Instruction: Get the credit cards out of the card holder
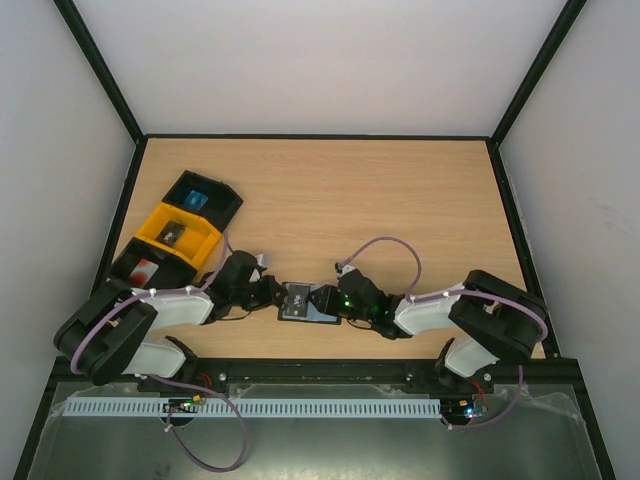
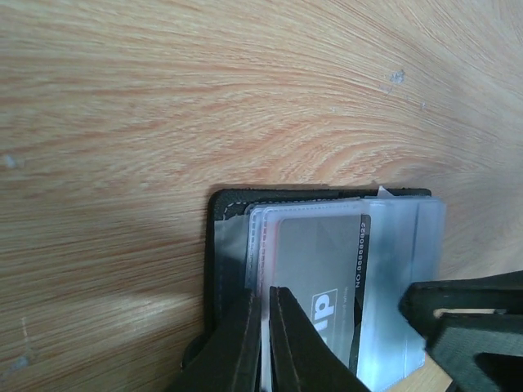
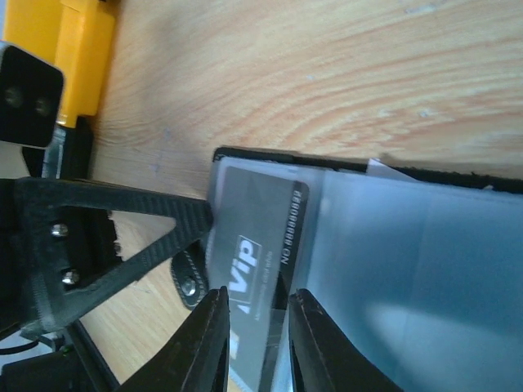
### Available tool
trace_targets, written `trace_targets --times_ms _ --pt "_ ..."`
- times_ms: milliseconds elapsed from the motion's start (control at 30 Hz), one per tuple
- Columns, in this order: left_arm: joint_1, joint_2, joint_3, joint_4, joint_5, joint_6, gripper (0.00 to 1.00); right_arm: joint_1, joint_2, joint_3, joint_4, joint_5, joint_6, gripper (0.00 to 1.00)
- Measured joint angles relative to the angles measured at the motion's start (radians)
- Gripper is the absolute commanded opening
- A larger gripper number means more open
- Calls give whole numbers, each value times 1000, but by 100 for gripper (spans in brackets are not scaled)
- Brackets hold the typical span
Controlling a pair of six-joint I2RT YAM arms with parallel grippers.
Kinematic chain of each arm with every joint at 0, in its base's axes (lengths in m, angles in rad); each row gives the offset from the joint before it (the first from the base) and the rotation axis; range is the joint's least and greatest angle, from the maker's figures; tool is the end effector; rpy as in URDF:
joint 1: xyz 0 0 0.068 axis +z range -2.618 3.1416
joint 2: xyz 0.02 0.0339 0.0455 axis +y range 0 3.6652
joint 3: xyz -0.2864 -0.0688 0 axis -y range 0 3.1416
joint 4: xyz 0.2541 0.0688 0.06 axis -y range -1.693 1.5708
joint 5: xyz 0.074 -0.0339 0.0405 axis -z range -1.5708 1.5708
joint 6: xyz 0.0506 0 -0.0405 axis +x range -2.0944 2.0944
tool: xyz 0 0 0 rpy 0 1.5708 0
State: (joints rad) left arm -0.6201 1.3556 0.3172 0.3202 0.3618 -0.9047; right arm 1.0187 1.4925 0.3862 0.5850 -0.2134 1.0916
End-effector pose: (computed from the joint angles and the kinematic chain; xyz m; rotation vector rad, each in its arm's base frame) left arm 0.1775 -0.1487 0.1250 -0.1507 2.5337 -1.1280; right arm 0.1336 0.2373 0.1372 -0.0626 2.4551 1.3639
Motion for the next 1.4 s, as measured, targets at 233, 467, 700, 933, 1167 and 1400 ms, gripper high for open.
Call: trace_targets --times_ms 233,467,700,933,1167,1400 --pt "2 -4 -9 4 -4 7 3 1 97 17 35 -17 13 21" --pt "3 -9 -27 27 -4 7 3 2 141 35 72 -18 16 18" --pt "3 -9 -38 48 -3 6 3 2 145 35 87 -8 20 15" --pt "3 -9 -42 56 -4 6 3 2 156 30 113 -1 20 14" --pt "3 -3 -45 68 -3 6 3 2 167 30 129 14 19 6" --pt "3 7 -45 82 -4 6 3 2 168 29 129 31 16 2"
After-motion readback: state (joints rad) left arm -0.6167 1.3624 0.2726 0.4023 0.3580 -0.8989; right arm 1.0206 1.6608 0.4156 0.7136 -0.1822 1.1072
